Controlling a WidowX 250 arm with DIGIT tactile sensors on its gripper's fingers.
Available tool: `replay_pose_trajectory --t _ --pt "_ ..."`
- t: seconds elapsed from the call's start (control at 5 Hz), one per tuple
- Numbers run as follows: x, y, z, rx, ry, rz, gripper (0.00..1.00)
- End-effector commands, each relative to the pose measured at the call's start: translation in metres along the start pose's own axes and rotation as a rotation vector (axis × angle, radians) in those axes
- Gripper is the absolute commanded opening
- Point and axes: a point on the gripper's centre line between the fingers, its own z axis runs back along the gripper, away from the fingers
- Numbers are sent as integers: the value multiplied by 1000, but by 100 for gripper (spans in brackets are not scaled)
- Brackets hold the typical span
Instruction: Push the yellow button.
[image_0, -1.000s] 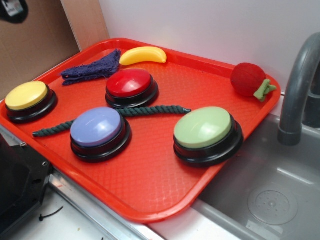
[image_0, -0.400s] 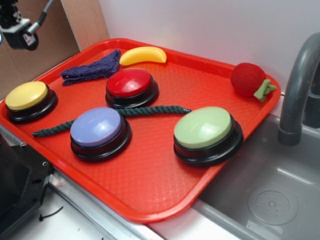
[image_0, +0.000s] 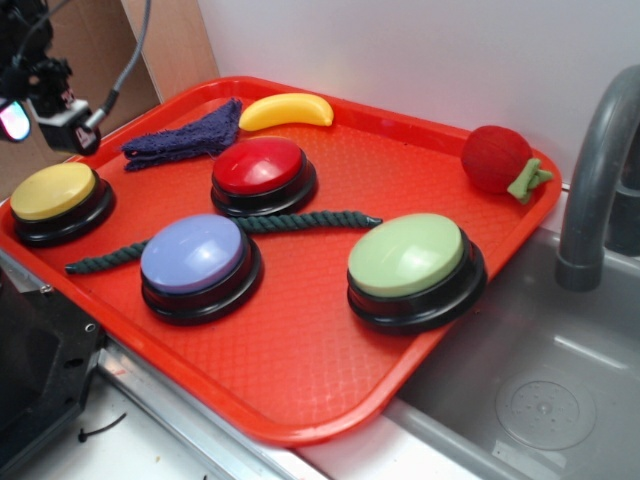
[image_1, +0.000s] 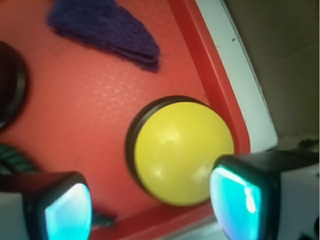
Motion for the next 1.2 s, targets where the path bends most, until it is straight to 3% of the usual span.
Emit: replay_pose_trajectory --t 0.0,0.6,1.0 --pt "2 17 -26 10 36 -18 100" --pt "0 12 -37 11 70 -38 100" --pt "1 7 -3 30 1 -34 100"
